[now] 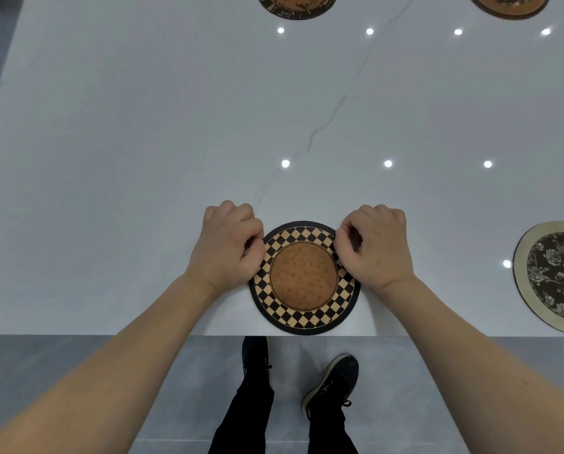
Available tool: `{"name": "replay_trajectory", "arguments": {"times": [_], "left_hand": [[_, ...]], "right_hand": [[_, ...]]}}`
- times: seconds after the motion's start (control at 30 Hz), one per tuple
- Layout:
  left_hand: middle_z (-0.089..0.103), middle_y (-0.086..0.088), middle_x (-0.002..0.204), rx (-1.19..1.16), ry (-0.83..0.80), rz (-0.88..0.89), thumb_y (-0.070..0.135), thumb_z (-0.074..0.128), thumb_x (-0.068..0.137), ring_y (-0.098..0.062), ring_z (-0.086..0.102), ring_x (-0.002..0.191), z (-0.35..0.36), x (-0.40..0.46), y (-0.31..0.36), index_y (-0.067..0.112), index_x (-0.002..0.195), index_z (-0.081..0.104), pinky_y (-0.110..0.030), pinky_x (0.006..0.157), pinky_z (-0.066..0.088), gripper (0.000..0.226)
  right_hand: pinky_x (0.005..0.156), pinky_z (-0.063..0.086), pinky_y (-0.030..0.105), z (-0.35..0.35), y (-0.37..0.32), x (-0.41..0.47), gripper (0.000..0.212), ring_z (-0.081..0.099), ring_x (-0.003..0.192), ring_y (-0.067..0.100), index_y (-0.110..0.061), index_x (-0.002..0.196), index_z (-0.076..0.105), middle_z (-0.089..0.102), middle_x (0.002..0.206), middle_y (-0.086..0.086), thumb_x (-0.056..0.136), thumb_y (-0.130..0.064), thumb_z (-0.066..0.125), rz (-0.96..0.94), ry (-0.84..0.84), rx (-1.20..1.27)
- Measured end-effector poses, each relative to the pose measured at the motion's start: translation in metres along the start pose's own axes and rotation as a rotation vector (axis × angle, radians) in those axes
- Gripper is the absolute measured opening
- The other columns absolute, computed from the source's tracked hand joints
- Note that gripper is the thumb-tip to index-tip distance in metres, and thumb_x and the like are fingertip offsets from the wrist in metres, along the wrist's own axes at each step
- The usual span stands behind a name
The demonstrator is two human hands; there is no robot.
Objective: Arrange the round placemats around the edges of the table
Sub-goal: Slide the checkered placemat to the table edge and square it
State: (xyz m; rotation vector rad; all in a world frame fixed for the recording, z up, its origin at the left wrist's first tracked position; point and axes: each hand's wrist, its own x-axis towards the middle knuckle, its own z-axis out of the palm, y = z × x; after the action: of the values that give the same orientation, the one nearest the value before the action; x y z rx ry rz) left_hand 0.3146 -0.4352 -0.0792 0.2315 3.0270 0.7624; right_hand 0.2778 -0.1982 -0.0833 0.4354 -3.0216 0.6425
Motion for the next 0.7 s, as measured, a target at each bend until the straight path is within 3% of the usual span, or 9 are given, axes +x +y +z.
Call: {"name": "replay_trajectory", "arguments": {"times": [0.7], "left_hand": [[0.047, 0.003, 0.067, 0.032, 0.006, 0.002, 0.022, 0.042, 0.074, -0.017, 0.039, 0.072, 0.0024, 0.0016, -0.0009, 0.014, 0.062, 0.053, -0.03, 0.075, 0.026, 0.018]], "right_hand": [[0.073, 0.028, 0.032, 0.0023, 0.0006, -0.0014, 0.016, 0.045, 0.067, 0.021, -0.014, 0.065, 0.055, 0.053, 0.064, -0.002, 0.078, -0.023, 0.055, -0.032, 0.021, -0.043]]}}
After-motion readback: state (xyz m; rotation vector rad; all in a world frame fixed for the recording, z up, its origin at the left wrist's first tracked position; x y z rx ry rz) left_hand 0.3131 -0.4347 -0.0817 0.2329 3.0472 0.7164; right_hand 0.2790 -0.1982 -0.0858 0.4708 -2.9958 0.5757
